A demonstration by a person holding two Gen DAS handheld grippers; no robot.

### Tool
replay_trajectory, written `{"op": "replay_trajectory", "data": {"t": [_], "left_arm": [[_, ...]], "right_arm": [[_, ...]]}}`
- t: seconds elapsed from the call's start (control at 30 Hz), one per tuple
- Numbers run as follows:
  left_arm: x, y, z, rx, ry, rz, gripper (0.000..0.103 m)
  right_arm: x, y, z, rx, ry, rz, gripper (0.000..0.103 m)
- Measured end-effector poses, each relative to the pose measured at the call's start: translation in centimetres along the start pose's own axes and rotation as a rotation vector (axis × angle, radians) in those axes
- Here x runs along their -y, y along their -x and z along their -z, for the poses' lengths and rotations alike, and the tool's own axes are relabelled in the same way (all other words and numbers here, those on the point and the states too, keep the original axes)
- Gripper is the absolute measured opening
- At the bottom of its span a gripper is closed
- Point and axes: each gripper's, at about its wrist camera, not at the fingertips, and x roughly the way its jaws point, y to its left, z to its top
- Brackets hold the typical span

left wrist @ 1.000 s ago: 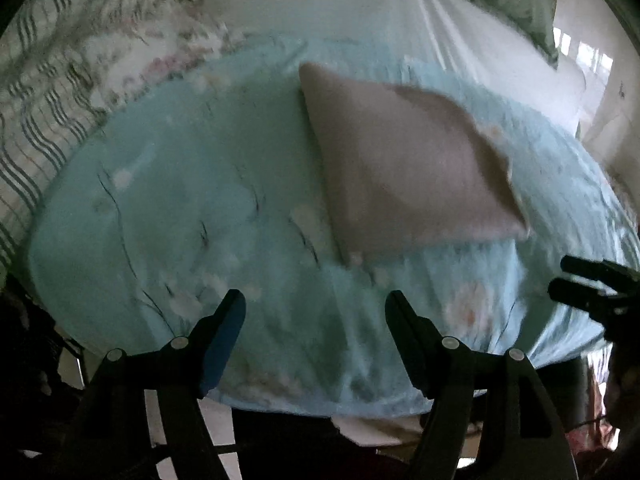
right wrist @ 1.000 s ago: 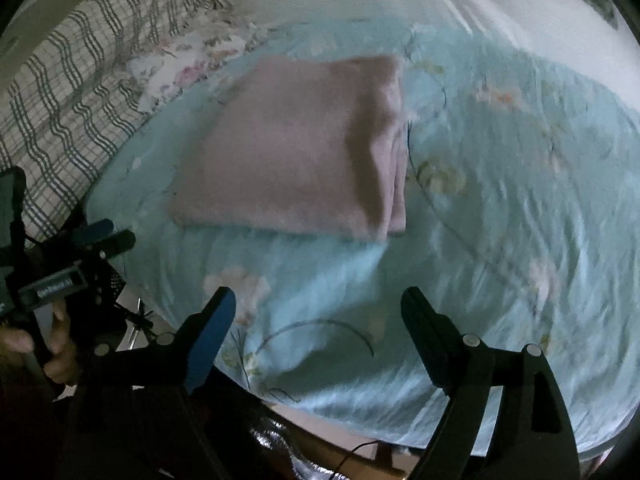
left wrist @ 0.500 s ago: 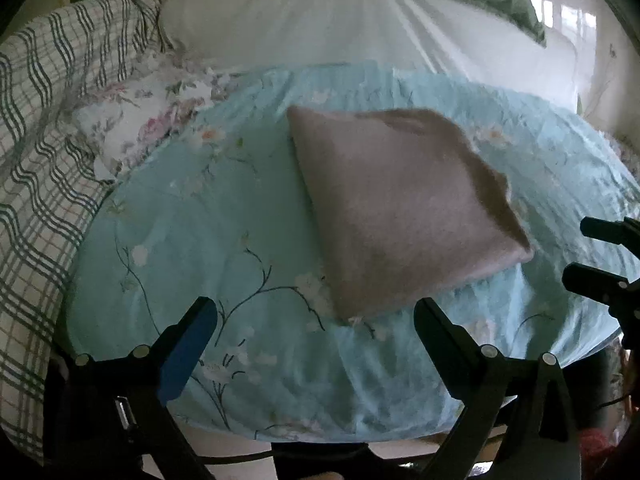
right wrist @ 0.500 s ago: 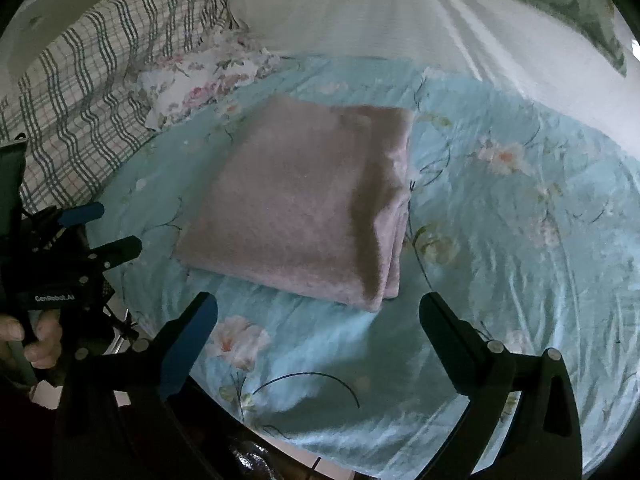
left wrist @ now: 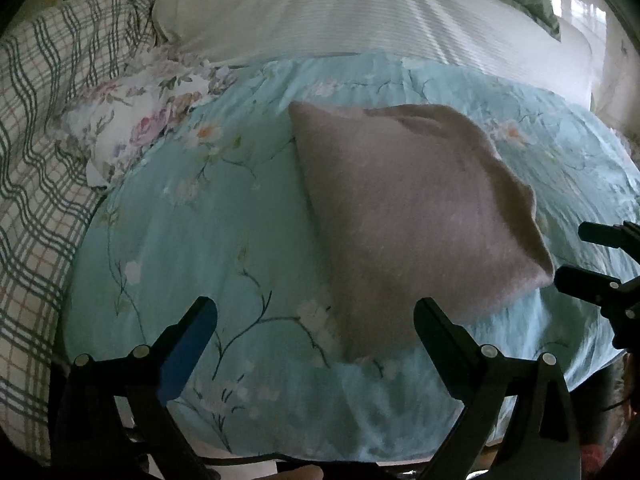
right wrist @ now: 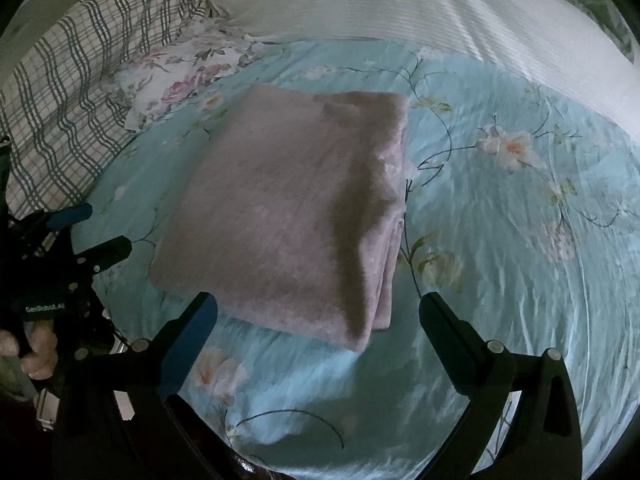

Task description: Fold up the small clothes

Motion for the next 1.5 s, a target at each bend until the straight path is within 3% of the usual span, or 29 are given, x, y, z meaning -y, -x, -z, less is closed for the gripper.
{"op": "replay_trajectory", "data": {"t": [0.5,1.5], "left_arm": [[0.4,-0.4,-1.1,0.015,-0.009,0.01,0.099],[1.5,1.0,-0.3,0.039,-0.017,0.047,0.099]], "right_arm": [[0.1,-1.1,-1.8,-0.004,-0.002,-0.023,0.101],[0.0,-0.6,-0.8,-0.013,-0.026,-0.038,0.101]]}}
